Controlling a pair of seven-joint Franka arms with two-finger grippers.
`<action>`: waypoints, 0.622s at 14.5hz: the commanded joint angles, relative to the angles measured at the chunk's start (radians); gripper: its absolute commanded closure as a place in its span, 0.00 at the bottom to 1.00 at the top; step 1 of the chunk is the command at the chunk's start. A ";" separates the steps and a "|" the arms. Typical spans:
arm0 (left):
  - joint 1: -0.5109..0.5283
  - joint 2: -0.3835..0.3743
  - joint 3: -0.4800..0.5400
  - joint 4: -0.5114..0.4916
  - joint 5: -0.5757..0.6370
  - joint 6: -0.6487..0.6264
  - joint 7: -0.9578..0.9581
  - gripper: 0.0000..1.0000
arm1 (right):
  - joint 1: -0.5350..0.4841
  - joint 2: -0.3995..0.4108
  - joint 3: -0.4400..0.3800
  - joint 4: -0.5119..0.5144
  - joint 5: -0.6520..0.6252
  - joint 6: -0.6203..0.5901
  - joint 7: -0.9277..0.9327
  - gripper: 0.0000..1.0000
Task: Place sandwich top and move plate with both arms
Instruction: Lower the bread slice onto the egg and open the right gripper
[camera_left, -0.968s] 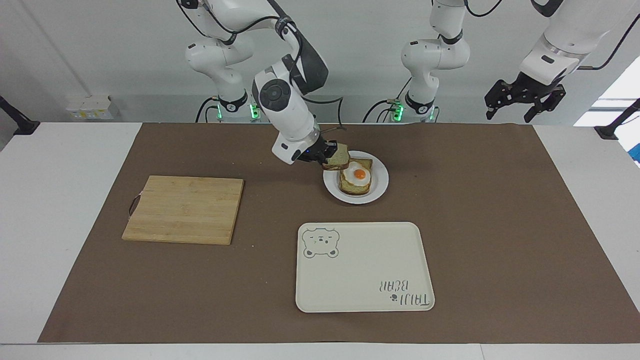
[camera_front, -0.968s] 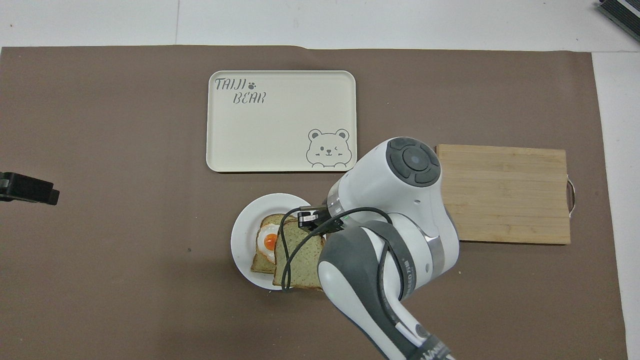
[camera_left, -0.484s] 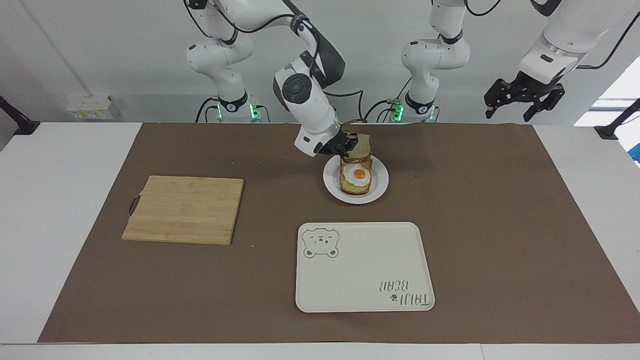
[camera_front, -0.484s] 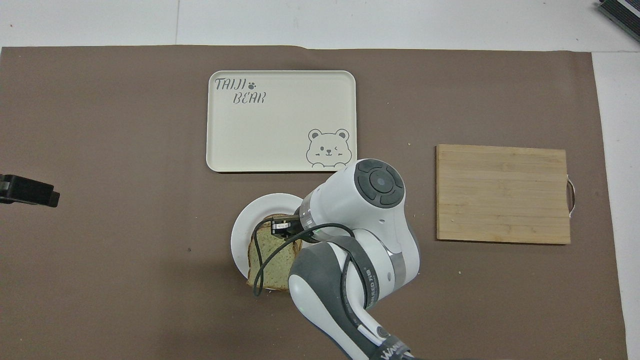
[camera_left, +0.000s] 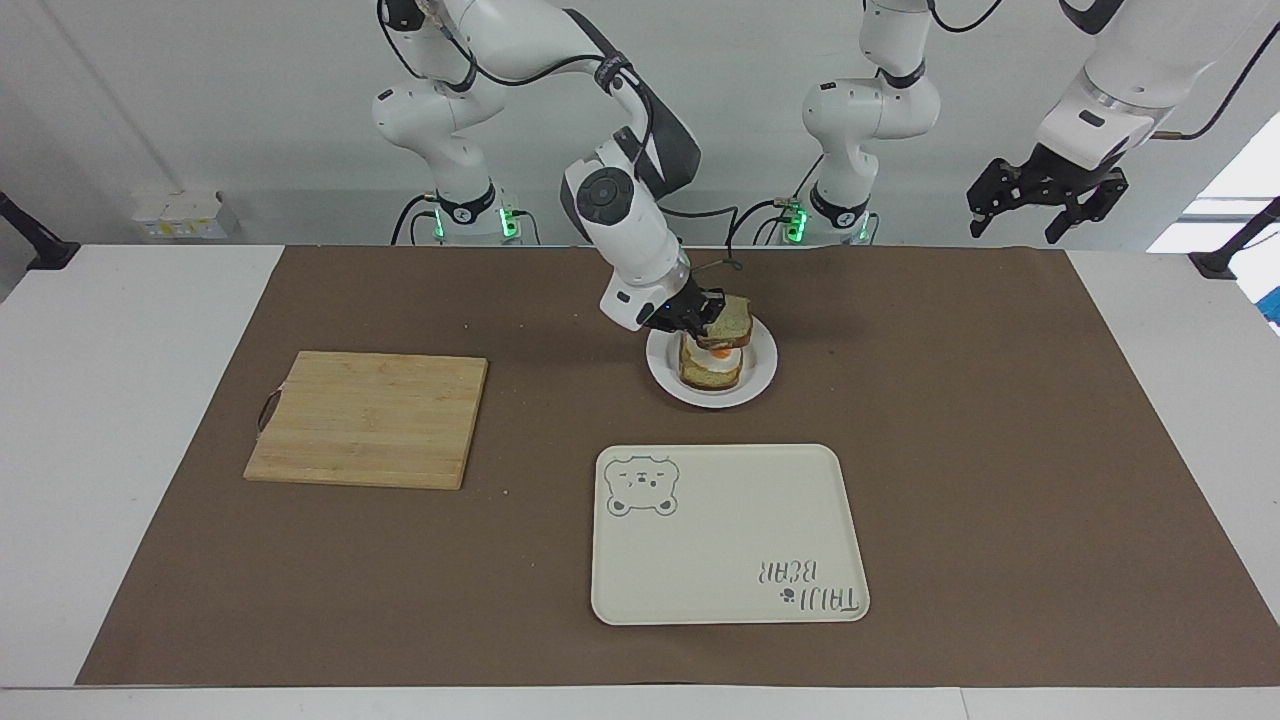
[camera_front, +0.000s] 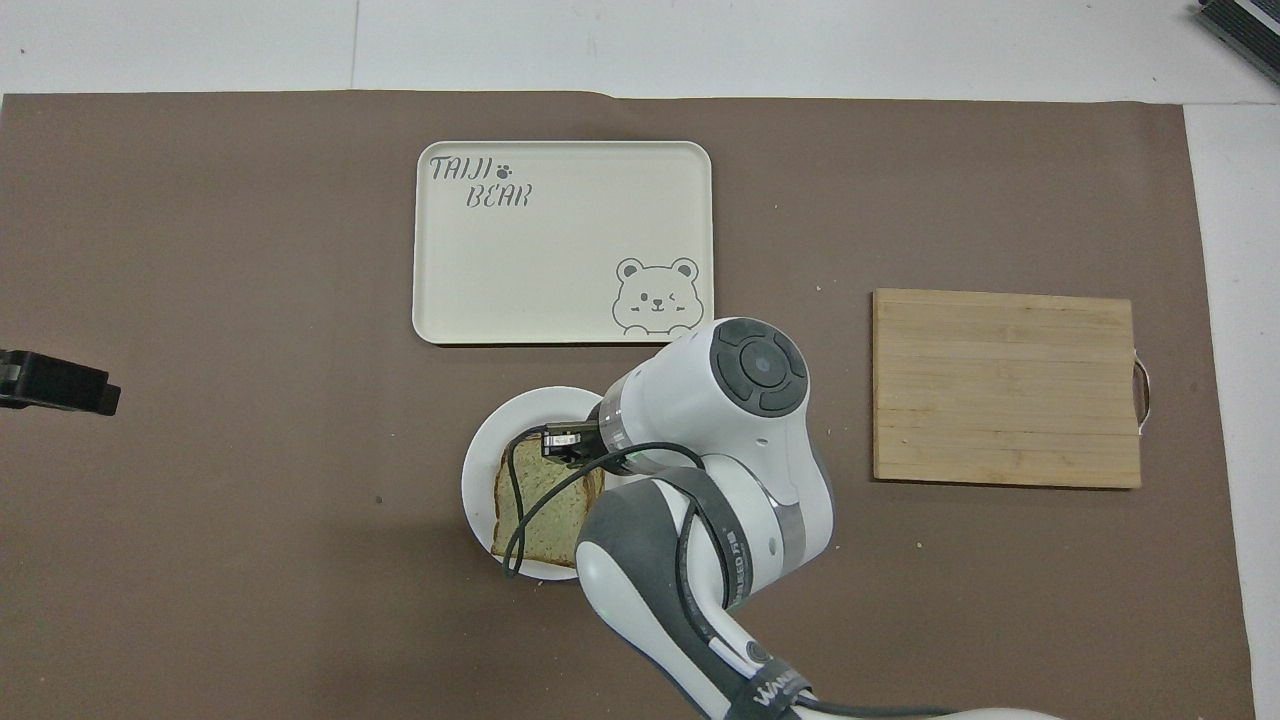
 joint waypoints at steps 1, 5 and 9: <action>-0.004 -0.031 0.005 -0.036 -0.013 0.004 0.011 0.00 | 0.016 0.003 0.003 -0.029 0.010 0.031 -0.045 1.00; -0.004 -0.031 0.005 -0.036 -0.013 0.005 0.011 0.00 | 0.019 0.008 0.003 -0.049 0.012 0.086 -0.079 1.00; -0.004 -0.031 0.005 -0.036 -0.019 0.005 0.011 0.00 | 0.013 0.011 0.003 -0.050 0.012 0.080 -0.090 0.93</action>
